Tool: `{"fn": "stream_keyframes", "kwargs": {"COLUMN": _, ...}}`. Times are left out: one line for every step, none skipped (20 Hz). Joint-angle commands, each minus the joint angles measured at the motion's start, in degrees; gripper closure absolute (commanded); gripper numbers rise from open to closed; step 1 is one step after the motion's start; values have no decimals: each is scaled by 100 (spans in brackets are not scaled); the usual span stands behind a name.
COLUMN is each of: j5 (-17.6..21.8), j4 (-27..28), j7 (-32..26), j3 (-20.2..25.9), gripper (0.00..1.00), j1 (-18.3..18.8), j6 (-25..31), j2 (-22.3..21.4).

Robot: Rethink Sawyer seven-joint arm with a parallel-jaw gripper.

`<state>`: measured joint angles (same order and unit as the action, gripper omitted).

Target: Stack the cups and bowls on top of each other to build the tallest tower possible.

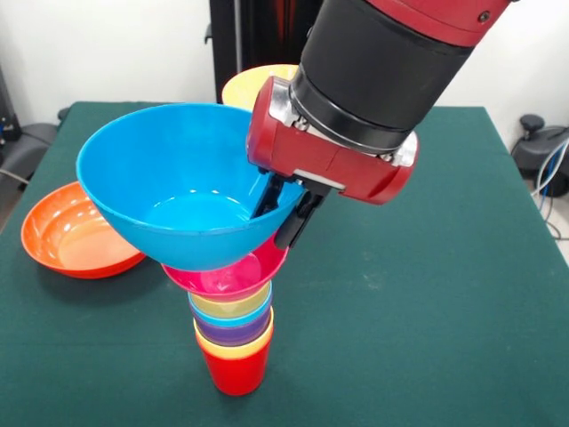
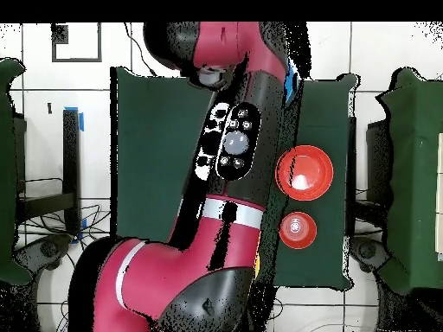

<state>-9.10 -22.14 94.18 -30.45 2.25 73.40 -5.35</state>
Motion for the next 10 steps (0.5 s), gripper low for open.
{"fn": "stream_keyframes", "kwargs": {"j5": 119, "j4": -627, "j7": -155, "j3": 619, "gripper": 100, "j1": -171, "j6": -31, "j2": 87}}
{"fn": "stream_keyframes", "kwargs": {"j5": 118, "j4": -662, "j7": -130, "j3": 624, "gripper": 100, "j1": -184, "j6": -53, "j2": 75}}
{"fn": "stream_keyframes", "kwargs": {"j5": 126, "j4": -753, "j7": -115, "j3": 632, "gripper": 100, "j1": -209, "j6": -81, "j2": 30}}
{"fn": "stream_keyframes", "kwargs": {"j5": 119, "j4": -746, "j7": -102, "j3": 633, "gripper": 100, "j1": -208, "j6": -76, "j2": 33}}
{"fn": "stream_keyframes", "kwargs": {"j5": 118, "j4": -757, "j7": -79, "j3": 632, "gripper": 100, "j1": -217, "j6": -81, "j2": 34}}
{"fn": "stream_keyframes", "kwargs": {"j5": 113, "j4": -768, "j7": -60, "j3": 635, "gripper": 100, "j1": -227, "j6": -83, "j2": 37}}
{"fn": "stream_keyframes", "kwargs": {"j5": 120, "j4": -785, "j7": -30, "j3": 631, "gripper": 100, "j1": -238, "j6": -117, "j2": 37}}
{"fn": "stream_keyframes", "kwargs": {"j5": 124, "j4": -806, "j7": -6, "j3": 630, "gripper": 100, "j1": -250, "j6": -138, "j2": 35}}
{"fn": "stream_keyframes", "kwargs": {"j5": 123, "j4": -822, "j7": 10, "j3": 630, "gripper": 100, "j1": -254, "j6": -146, "j2": 31}}
{"fn": "stream_keyframes", "kwargs": {"j5": 122, "j4": -837, "j7": 29, "j3": 628, "gripper": 100, "j1": -265, "j6": -150, "j2": 29}}
